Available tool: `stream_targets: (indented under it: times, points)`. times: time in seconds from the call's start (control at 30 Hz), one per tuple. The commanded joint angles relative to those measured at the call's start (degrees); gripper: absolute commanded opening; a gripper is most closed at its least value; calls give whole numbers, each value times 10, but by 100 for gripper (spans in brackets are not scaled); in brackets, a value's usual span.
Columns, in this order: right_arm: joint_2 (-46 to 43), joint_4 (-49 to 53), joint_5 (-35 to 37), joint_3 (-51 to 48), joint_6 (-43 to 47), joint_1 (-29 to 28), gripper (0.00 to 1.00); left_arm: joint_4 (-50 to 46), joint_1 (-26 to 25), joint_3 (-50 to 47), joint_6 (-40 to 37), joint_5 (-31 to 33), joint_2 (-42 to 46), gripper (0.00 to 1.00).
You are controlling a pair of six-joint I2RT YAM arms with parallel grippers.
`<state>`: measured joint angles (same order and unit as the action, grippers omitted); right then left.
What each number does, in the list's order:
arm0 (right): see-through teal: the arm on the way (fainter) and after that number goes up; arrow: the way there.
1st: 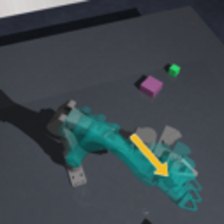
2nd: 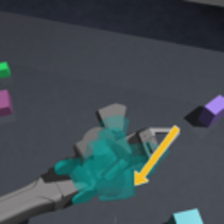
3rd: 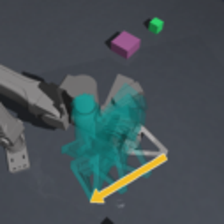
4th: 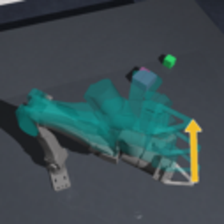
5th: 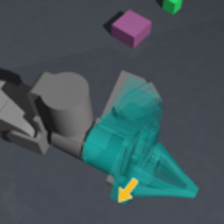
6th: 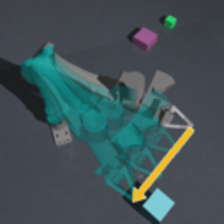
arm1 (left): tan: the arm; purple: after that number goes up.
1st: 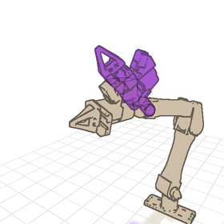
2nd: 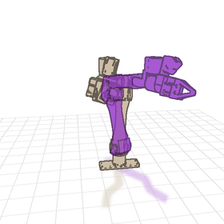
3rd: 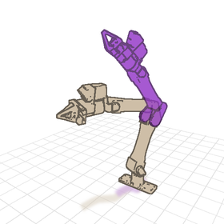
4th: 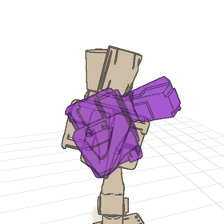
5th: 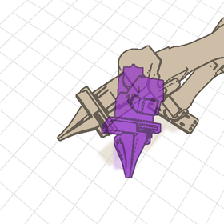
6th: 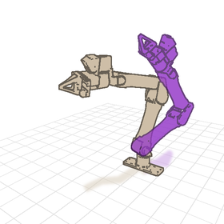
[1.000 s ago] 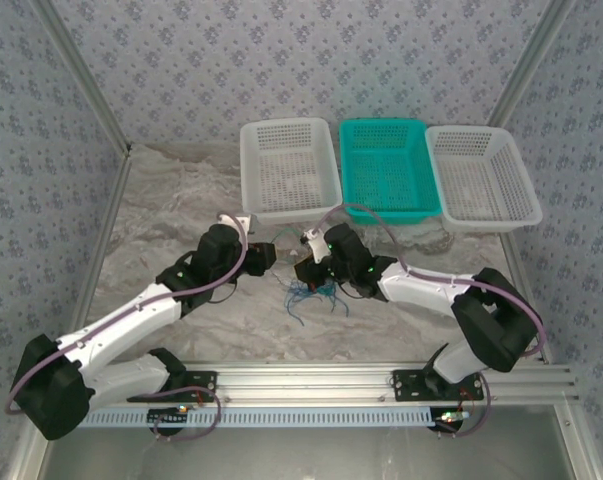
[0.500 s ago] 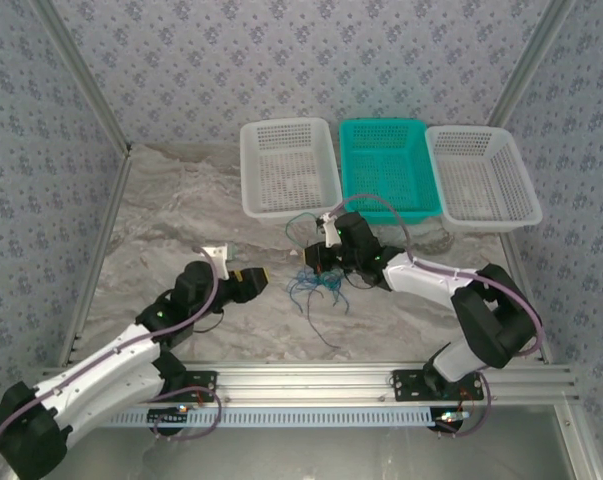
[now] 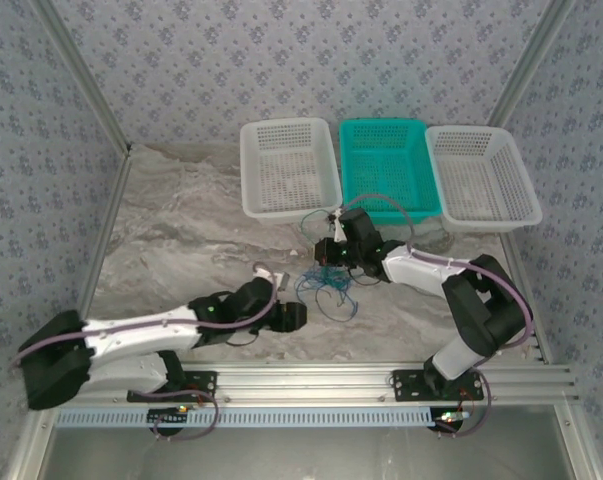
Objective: Untangle the cables
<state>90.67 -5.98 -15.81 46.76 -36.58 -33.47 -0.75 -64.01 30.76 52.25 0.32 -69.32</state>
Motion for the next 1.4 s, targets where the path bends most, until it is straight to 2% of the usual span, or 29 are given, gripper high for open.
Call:
stream_targets:
  times: [0.0, 0.07, 0.2, 0.33, 0.4, 0.57, 0.67, 0.8, 0.9, 1.07, 1.23, 1.37]
  points:
    - [7, -6, 23, 12, -88, 15, 0, 32, -19, 69, 20, 17, -87, 70]
    - [3, -8, 51, 11, -136, 14, 0, 33, -20, 106, 47, 34, -144, 73]
    - [-2, 3, 101, 13, -219, 14, 0, 33, -19, 171, 78, 59, -233, 74]
    - [-2, 17, 109, 20, -259, 14, 0, -51, -12, 215, 147, 107, -283, 72]
    - [-2, 20, 107, 24, -263, 12, 0, -100, -5, 231, 176, 120, -302, 66]
    - [-3, 24, 110, 31, -259, 8, 0, -104, -2, 234, 183, 114, -323, 54]
    - [-2, 31, 117, 38, -252, 3, 0, -82, 7, 251, 142, 83, -347, 44]
    - [-4, 41, 124, 40, -249, 2, 0, -127, 13, 302, 114, 47, -391, 27]
    - [-9, 42, 125, 37, -250, 6, 0, -140, 13, 307, 114, 46, -399, 19]
    - [-21, 41, 128, 26, -249, 21, 0, -144, 22, 285, 109, 56, -379, 16]
    - [-31, 43, 112, 17, -242, 53, 0, -141, 32, 262, 89, 53, -354, 0]
    - [-47, 56, 109, 1, -228, 83, 0, -150, 51, 229, 81, 70, -312, 0]
